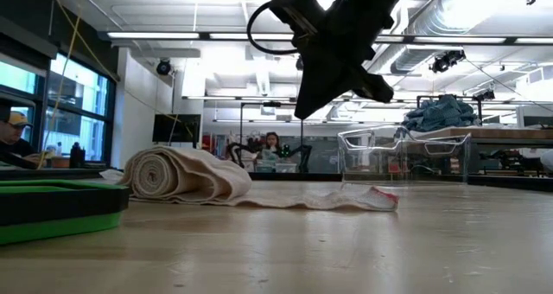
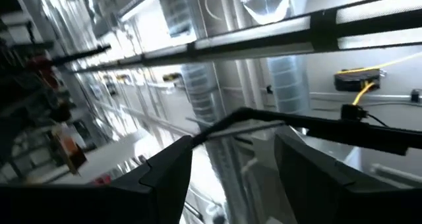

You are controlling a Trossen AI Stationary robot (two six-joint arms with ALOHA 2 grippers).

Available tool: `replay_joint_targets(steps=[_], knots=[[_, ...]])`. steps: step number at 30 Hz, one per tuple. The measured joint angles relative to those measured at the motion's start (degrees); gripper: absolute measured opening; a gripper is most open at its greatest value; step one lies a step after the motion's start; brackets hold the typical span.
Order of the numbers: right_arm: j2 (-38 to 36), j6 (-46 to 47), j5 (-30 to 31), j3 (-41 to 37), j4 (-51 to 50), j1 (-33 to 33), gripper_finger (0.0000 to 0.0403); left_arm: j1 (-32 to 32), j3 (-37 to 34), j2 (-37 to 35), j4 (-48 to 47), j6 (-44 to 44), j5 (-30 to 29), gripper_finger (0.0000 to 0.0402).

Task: Roll bandage
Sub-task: Roll the white bandage

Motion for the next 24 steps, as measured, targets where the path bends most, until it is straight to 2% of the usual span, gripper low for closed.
replay_joint_targets(steps=[4,14,18,21,24], knots=[[0.0,1.87,0.64,0.0,0.08,0.26,0.0,0.11,0.0,0.0,0.04,-0.42,4.4,0.0209],[0.0,2.34,0.84,0.0,1.77,0.22,0.0,1.63,0.0,0.0,-0.31,-1.65,4.57,0.0209],[0.0,3.63,1.21,0.0,1.82,0.2,0.0,1.66,0.0,0.0,-0.57,2.05,7.55,0.0206],[0.0,3.67,1.91,0.0,1.91,0.2,0.0,1.9,0.0,0.0,-0.73,4.25,10.38,0.0187],[0.0,3.67,1.91,0.0,1.89,0.18,0.0,2.16,0.0,0.0,-0.88,5.95,12.03,0.0136]])
